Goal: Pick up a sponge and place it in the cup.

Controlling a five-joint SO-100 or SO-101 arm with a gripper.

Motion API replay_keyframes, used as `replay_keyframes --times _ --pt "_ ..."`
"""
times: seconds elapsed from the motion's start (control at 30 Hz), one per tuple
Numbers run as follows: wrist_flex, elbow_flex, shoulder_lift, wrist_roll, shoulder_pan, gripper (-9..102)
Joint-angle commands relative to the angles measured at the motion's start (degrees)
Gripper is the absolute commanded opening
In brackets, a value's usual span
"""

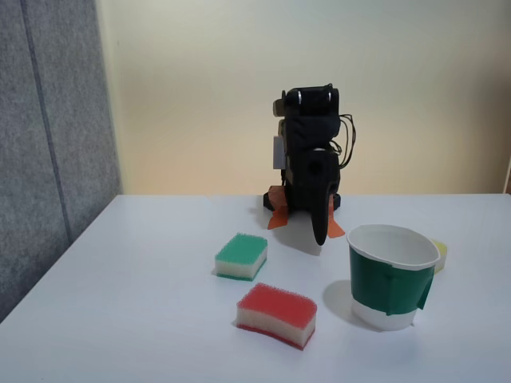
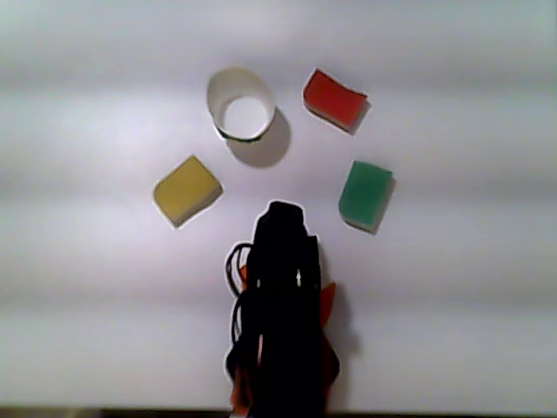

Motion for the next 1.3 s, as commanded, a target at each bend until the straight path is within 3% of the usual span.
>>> replay_keyframes --times 0.0,0.6,0.93,1.27 --pt "0.88 2.72 0.88 -0.44 1.23 0" --pt "2.29 -0.97 0.18 0.97 2.02 0" --pt "2.90 -24.61 -23.12 6.77 5.98 0" --pt "4.66 -56.43 -58.89 -3.08 10.20 0"
